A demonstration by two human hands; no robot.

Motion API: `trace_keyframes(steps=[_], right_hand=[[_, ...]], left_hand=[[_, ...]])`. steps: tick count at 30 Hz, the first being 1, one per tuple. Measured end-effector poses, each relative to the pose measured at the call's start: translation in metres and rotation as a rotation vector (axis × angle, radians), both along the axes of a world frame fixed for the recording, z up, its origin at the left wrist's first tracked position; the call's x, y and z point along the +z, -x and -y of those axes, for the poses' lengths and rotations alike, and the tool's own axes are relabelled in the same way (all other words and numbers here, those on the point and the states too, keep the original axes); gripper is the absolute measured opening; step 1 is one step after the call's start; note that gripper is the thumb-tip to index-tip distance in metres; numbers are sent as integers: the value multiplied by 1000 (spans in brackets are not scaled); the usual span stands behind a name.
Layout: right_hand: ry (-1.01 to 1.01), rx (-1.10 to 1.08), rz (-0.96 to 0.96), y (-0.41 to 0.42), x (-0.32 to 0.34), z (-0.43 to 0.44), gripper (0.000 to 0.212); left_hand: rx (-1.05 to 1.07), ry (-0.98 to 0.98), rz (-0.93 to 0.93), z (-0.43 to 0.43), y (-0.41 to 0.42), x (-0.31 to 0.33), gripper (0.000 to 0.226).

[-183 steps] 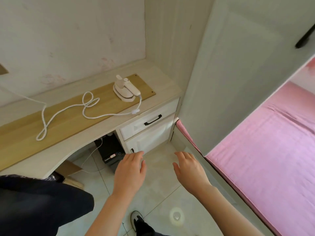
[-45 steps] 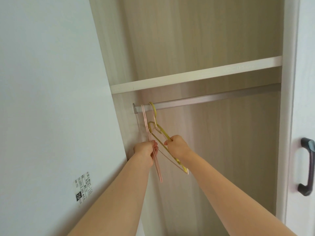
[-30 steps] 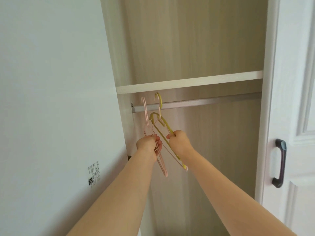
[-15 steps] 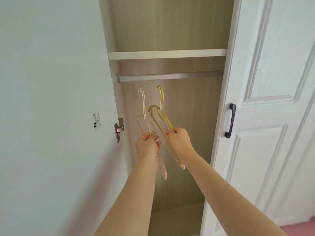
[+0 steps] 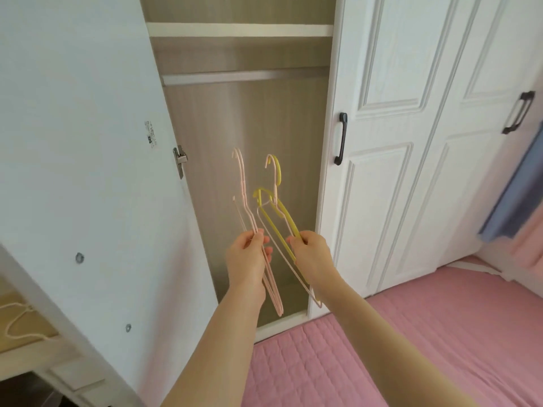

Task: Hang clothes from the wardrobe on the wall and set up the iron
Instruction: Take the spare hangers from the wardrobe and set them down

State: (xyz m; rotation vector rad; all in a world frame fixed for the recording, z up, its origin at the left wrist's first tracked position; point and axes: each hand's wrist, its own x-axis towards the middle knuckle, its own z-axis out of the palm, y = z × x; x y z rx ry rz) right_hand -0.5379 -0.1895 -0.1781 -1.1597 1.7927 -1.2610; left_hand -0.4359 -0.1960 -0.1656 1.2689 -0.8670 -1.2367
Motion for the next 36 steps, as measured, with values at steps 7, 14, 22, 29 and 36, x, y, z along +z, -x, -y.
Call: trace_keyframes(steps=[7,14,22,29,36], right_hand=[[-29,-97,10,-18,-25,-94,23],[-79,-230,23,-53,-63,-194,21],[-134,-306,30,-95,-99,-293,23],[-211,-276,45,-125,-122,-358,20],[-240,-170,69,-140,-132,-416,18]], left_hand=[[-169,-80,1,-74,-20,-41,12],[-364,-136,34,-165,-56,-83,9],[-504,-225,33,-247,-96,-123,9],[-485,-308,47,-308,-130,-148,7],[-363,-449,-38,-370,-139,-167,8]])
